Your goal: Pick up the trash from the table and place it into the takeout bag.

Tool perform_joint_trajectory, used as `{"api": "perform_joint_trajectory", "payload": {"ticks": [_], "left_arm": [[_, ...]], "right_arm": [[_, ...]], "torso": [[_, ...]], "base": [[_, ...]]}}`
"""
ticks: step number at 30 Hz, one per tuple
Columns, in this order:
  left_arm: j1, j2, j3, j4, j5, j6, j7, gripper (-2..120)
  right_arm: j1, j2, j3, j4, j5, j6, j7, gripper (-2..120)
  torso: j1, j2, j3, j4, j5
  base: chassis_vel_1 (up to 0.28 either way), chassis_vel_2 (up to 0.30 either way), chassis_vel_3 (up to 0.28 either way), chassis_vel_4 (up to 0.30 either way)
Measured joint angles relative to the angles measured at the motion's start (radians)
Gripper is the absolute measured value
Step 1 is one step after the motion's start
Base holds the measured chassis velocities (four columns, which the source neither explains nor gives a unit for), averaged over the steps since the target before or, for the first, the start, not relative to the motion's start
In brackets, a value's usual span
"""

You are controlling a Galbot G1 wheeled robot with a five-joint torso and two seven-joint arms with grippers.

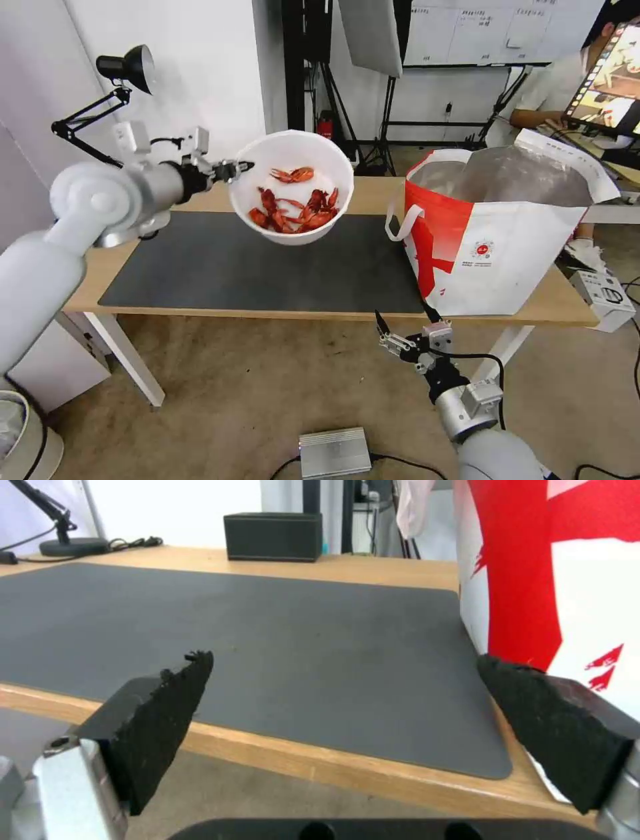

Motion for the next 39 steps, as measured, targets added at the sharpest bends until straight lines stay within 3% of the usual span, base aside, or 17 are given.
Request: {"api": "perform_joint_trajectory", "payload": {"ticks": [9, 18, 25, 33, 39], "left_arm": [[-0.184, -0.133, 0.13, 0.09, -0.019, 0.001, -0.035, 0], [-0.259, -0.218, 0.156, 0.139, -0.026, -0.004, -0.053, 0], [-0.314, -0.34, 0.2, 0.199, -0.023, -0.006, -0.078, 0], [-0.364, -0.43, 0.229, 0.266, -0.009, -0.013, -0.088, 0], [-0.378, -0.465, 0.24, 0.297, -0.007, -0.016, -0.089, 0]], "right_arm": [[0.0, 0.0, 0.0, 0.0, 0.0, 0.0, 0.0, 100], [0.0, 0.0, 0.0, 0.0, 0.0, 0.0, 0.0, 100], [0.0, 0.0, 0.0, 0.0, 0.0, 0.0, 0.0, 100], [0.0, 0.0, 0.0, 0.0, 0.0, 0.0, 0.0, 100], [0.0, 0.0, 0.0, 0.0, 0.0, 0.0, 0.0, 100]], "torso": [[0.0, 0.0, 0.0, -0.0003, 0.0004], [0.0, 0.0, 0.0, 0.0, 0.0002], [0.0, 0.0, 0.0, -0.0003, 0.0004], [0.0, 0.0, 0.0, 0.0, 0.0002], [0.0, 0.0, 0.0, -0.0001, 0.0003]], "base": [[0.0, 0.0, 0.0, 0.0], [0.0, 0.0, 0.0, 0.0], [0.0, 0.0, 0.0, 0.0], [0.0, 0.0, 0.0, 0.0], [0.0, 0.0, 0.0, 0.0]]}}
